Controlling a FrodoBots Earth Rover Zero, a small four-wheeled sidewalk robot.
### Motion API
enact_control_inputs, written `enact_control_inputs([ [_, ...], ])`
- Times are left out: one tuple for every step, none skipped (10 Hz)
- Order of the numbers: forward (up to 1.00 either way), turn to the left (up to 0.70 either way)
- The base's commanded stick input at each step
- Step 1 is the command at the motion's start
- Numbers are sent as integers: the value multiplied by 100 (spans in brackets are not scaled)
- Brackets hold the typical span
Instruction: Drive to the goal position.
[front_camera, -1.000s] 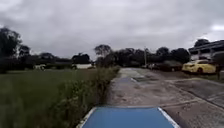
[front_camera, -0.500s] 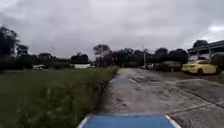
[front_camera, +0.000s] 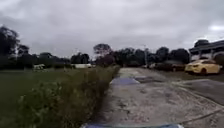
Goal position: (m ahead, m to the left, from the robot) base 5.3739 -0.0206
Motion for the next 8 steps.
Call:
enact_control_inputs([
  [50,0],
  [50,0],
  [50,0],
  [50,0],
  [50,0],
  [50,0],
  [50,0],
  [50,0],
])
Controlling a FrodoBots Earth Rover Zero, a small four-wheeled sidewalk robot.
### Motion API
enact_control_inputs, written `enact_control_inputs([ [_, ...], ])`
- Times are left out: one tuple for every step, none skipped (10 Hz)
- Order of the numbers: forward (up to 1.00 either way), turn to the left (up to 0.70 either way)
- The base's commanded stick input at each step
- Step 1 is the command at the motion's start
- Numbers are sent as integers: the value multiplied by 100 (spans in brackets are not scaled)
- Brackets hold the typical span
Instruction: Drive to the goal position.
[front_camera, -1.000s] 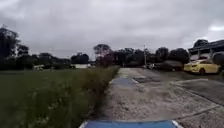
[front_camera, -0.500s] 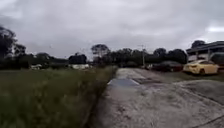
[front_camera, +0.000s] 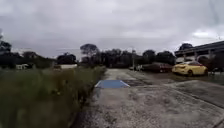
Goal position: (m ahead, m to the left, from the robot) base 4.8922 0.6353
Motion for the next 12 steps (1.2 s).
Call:
enact_control_inputs([
  [50,0],
  [50,0],
  [50,0],
  [50,0],
  [50,0],
  [50,0],
  [50,0],
  [50,0],
  [50,0],
  [50,0],
  [50,0],
  [50,0],
])
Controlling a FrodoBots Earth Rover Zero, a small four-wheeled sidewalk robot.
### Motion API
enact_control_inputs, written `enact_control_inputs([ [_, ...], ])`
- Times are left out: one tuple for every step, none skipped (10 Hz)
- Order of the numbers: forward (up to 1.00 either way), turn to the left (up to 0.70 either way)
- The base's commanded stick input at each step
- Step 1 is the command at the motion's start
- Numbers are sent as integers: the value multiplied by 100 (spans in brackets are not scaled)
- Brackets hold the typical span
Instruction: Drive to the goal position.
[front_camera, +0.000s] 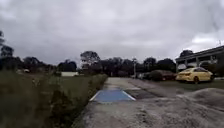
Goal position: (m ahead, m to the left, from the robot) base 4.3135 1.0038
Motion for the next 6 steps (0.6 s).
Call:
enact_control_inputs([
  [50,0],
  [50,0],
  [50,0],
  [50,0],
  [50,0],
  [50,0],
])
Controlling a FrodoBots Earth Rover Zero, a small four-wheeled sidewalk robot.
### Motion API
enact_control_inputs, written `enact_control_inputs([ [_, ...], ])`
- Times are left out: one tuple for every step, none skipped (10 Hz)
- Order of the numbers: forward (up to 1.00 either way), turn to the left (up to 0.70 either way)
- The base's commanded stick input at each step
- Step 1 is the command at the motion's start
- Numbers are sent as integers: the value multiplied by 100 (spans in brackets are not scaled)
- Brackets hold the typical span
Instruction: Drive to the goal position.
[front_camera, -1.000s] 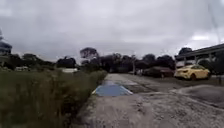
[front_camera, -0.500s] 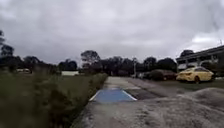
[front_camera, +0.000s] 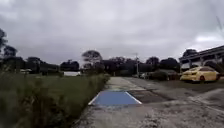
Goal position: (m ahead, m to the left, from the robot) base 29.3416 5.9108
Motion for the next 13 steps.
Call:
enact_control_inputs([
  [50,0],
  [50,0],
  [50,0],
  [50,0],
  [50,0],
  [50,0],
  [50,0],
  [50,0],
  [50,0],
  [50,0],
  [50,0],
  [50,0],
  [50,0],
])
